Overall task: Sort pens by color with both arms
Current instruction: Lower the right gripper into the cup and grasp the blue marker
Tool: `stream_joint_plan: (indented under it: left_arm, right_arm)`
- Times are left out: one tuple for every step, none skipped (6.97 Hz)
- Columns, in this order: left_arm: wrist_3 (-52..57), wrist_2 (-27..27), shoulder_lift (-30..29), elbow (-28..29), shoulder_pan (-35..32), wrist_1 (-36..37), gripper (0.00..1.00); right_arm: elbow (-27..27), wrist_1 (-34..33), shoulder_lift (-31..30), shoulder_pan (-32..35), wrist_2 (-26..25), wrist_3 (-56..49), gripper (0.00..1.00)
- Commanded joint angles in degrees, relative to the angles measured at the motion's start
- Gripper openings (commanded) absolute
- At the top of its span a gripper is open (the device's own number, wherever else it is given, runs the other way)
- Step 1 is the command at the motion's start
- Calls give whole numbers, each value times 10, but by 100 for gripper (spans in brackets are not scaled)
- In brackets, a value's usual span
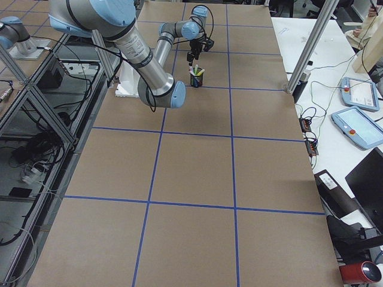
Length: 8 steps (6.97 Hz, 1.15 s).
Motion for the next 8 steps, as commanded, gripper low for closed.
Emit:
stream_joint_plan:
  left_arm:
    - [0, 3, -4, -2, 0, -2, 99]
    - [0, 3, -4, -4, 0, -2, 99]
    - [0, 3, -4, -8, 0, -1, 99]
    - [0, 3, -4, -8, 0, -1, 99]
    - [0, 3, -4, -8, 0, -1, 99]
    - [0, 3, -4, -8, 0, -1, 99]
    - [0, 3, -4, -9, 0, -2, 99]
    - [0, 4, -4, -9, 0, -1, 99]
  right_arm:
    - [1, 1, -6, -1, -2, 31, 78]
    - [0, 1, -4, -3, -2, 40, 78]
    - [0, 2, -4, -5, -2, 41, 76]
    - [0, 2, -5, -10, -2, 47, 75]
    - [0, 2, -8, -16, -2, 47, 71]
    - [0, 2, -8, -20, -2, 49, 68]
    - [0, 2, -8, -24, -2, 58, 64]
    - [0, 3, -8, -24, -1, 61, 64]
